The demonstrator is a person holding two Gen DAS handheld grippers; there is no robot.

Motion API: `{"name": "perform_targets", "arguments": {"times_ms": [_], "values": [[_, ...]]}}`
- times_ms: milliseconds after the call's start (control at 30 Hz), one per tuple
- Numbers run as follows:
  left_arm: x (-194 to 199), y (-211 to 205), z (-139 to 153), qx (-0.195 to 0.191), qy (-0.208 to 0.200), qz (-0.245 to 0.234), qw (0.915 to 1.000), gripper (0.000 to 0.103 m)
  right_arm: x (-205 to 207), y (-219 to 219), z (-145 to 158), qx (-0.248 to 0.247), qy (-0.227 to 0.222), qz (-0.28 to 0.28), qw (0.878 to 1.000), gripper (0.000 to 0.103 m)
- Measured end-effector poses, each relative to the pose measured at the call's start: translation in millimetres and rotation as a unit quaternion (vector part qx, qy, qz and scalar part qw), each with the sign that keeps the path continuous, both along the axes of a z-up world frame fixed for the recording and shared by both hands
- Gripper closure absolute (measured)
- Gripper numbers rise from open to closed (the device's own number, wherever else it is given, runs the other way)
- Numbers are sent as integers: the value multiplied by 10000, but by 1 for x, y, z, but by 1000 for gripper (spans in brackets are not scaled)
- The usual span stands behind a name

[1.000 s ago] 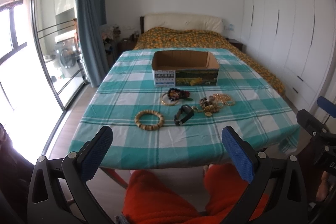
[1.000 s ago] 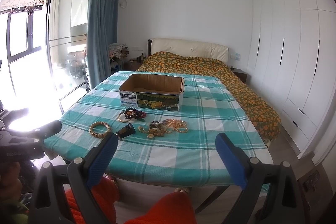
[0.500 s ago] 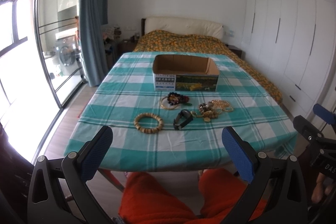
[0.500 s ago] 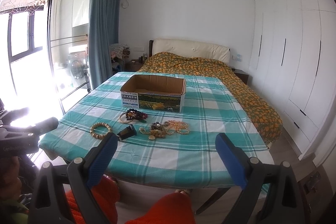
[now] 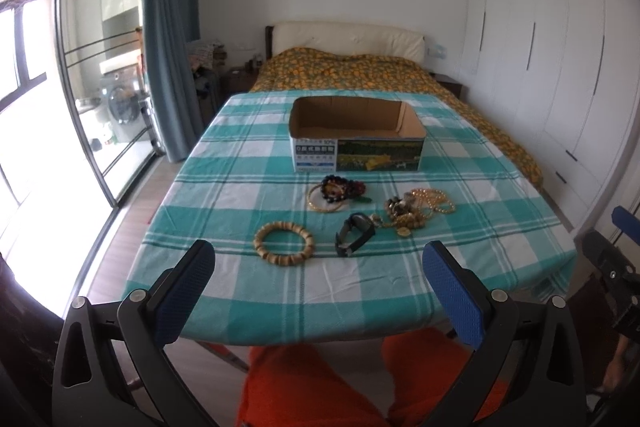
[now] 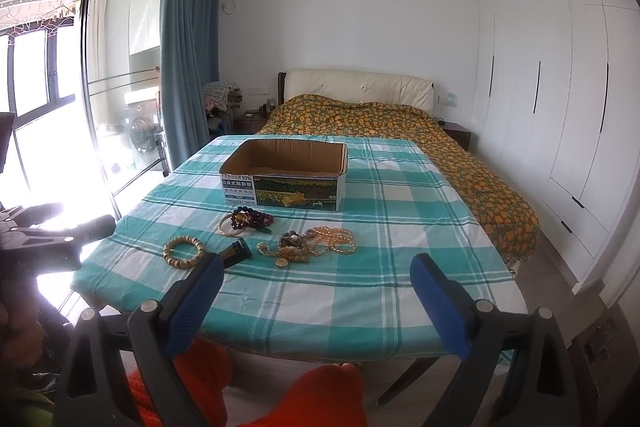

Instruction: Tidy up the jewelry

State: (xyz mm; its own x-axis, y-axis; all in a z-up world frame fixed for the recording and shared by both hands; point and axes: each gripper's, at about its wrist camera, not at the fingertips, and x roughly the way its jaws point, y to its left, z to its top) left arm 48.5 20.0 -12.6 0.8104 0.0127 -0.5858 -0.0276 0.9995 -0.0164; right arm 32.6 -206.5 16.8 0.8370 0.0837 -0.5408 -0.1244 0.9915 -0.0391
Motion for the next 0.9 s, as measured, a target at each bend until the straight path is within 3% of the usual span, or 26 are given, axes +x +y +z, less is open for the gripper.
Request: {"name": "perform_targets", "arguments": {"times_ms": [433, 900], "values": [[40, 11, -19, 216, 220, 176, 9994, 0, 44, -4, -20, 59, 424, -26, 9991, 7], [69, 47, -57, -19, 809, 571, 9951, 0, 97, -49, -38, 435, 704, -457, 9955, 7]]}}
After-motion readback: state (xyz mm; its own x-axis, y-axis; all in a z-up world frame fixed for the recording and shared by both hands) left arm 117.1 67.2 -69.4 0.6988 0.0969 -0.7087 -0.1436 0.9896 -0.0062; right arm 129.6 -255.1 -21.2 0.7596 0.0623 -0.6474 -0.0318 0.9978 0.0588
